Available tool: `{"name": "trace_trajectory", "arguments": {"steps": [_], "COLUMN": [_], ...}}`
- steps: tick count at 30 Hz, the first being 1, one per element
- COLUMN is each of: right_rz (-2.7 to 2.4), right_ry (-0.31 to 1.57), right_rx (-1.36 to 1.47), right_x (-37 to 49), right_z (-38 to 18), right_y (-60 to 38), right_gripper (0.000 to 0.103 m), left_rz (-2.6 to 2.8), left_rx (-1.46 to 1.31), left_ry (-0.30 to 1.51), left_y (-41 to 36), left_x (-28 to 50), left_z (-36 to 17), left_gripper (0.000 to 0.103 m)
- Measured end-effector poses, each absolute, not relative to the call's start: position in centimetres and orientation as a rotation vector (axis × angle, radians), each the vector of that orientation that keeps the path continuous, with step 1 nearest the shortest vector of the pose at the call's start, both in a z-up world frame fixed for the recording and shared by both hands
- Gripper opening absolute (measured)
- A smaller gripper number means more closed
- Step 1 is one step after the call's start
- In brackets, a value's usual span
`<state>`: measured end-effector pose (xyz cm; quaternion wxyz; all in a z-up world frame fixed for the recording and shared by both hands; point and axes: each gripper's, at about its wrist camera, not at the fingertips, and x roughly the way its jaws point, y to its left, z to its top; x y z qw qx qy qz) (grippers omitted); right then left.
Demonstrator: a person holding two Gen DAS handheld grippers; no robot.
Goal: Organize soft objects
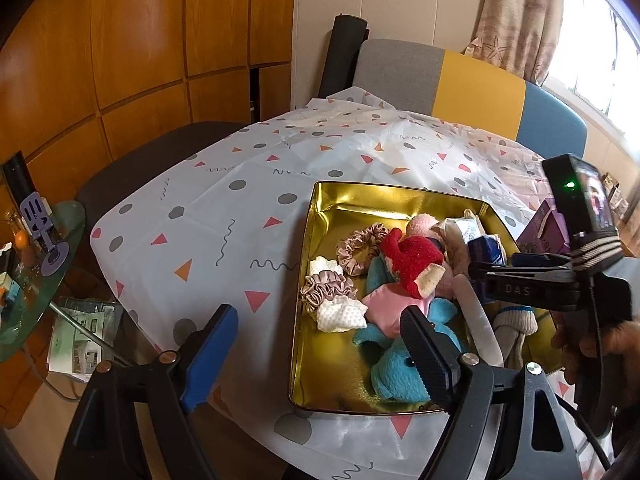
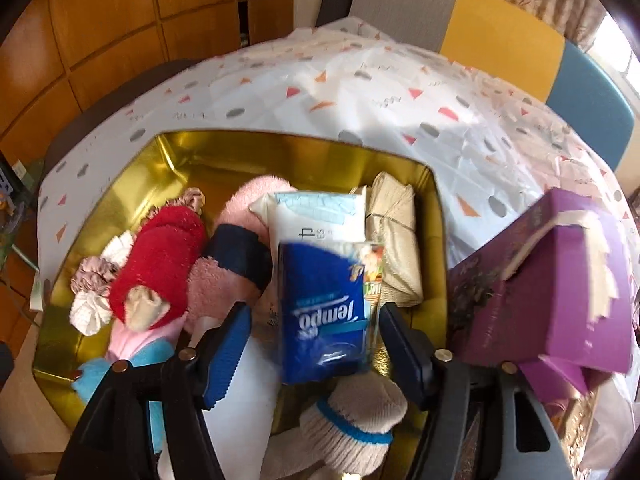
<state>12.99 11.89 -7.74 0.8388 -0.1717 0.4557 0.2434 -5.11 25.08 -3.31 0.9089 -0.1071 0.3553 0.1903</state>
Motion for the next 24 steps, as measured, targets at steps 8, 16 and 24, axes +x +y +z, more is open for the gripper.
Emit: {"name": "trace_trajectory", "arguments": {"steps": [8, 16, 24], "right_rz": [0.466, 0.401, 0.302], "right_ry": [0.838, 0.739, 0.671], "right_rx": [-0.323, -0.259, -0.193], "right_x": [10.2, 7.0, 4.2], "right_z": [-5.3, -3.8, -3.0], "right_y": [10.0, 7.4, 3.8], "right_gripper": [0.072, 0.073, 0.073], "left_rz": [0.396, 0.398, 0.380], "left_rx": [-0.205, -0.192, -0.161], "left_ry": [0.714, 0.697, 0.689], "left_y": [24.2, 23.0, 21.1], "left_x": [-5.3, -5.5, -5.4], "left_z": [-2.8, -2.3, -2.0], "left_gripper": [0.087, 0.096, 0.102]}}
